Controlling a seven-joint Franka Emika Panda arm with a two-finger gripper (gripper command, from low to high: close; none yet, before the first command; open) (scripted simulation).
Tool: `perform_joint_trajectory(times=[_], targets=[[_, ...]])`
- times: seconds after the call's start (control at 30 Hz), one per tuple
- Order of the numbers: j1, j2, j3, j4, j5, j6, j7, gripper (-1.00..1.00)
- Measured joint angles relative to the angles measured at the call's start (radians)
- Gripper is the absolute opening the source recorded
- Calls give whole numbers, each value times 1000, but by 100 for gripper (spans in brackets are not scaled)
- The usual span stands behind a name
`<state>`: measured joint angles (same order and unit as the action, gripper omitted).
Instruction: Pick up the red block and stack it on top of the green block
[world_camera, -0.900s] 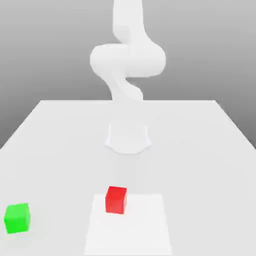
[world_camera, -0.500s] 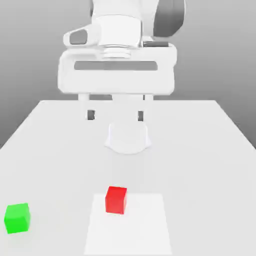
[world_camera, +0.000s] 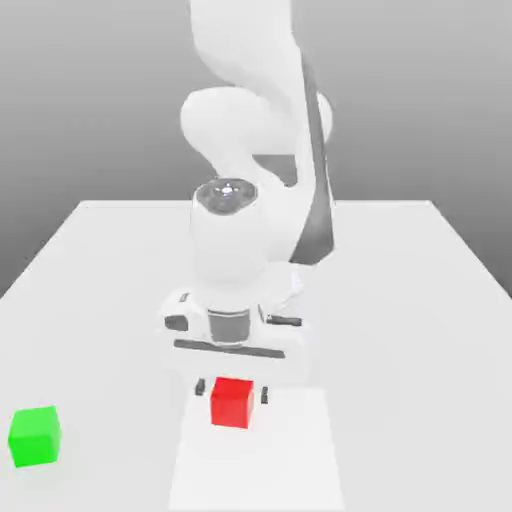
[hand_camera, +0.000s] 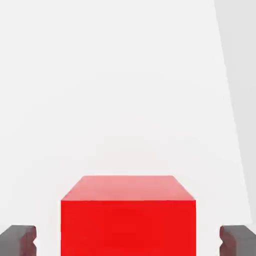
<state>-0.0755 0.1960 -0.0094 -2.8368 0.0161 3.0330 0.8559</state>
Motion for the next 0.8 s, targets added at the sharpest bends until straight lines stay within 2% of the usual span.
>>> perform_joint_trajectory(times=[0.17,0.4,0.5,0.8], targets=[[-2,3,2,0,-3,3,3,-100],[-6,-224,1,-31,-17,-193,13,-100],[-80,-216,-42,44,-6,-260,58,-100],[-300,-67,-184,366,39,-437,239,-100]])
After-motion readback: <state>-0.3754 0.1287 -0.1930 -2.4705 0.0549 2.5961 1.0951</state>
